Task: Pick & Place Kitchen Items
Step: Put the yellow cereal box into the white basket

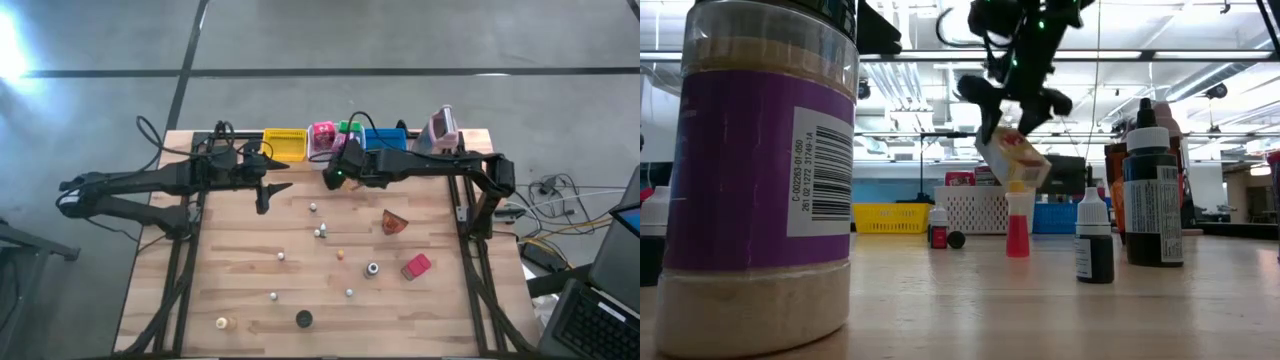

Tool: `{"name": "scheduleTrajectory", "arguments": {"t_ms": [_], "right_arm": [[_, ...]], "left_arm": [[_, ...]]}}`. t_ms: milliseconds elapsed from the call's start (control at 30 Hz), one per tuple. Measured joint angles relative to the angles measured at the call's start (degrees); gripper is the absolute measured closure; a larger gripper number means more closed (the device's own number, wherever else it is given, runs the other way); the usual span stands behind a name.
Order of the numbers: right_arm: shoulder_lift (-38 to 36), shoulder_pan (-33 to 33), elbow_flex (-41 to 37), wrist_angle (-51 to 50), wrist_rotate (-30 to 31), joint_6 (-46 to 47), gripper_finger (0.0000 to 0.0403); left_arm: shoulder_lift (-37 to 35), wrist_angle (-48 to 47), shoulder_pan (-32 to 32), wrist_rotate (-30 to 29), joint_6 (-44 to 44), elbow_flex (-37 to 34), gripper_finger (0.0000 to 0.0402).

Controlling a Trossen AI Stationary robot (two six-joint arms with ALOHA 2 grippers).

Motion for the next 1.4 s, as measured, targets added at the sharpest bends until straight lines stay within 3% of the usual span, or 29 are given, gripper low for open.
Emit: {"name": "scheduleTrajectory", "arguments": {"t_ms": [267,633,867,1300,1400], "right_arm": [[-0.22,2.77,4.09,-0.42,2.03,-6.20,0.0102],[-2.83,6.10,4.81,-0.53,5.11,-11.39,0.0138],[-6.22,8.17,4.56,-0.04,7.48,-13.83,0.0128],[-10.09,12.33,4.52,13.51,12.94,-18.48,0.0141],[-10.04,12.90,4.52,17.10,17.28,-20.29,0.0131]], "left_arm": [[0.00,0.01,0.00,0.00,0.00,0.00,0.0167],[0.00,-0.01,0.00,0.00,0.00,0.00,0.0167],[0.00,0.00,0.00,0.00,0.00,0.00,0.0167],[0.00,0.89,0.00,0.00,0.00,0.00,0.0168],[0.00,2.72,0.00,0.00,0.00,0.00,0.0168]]}}
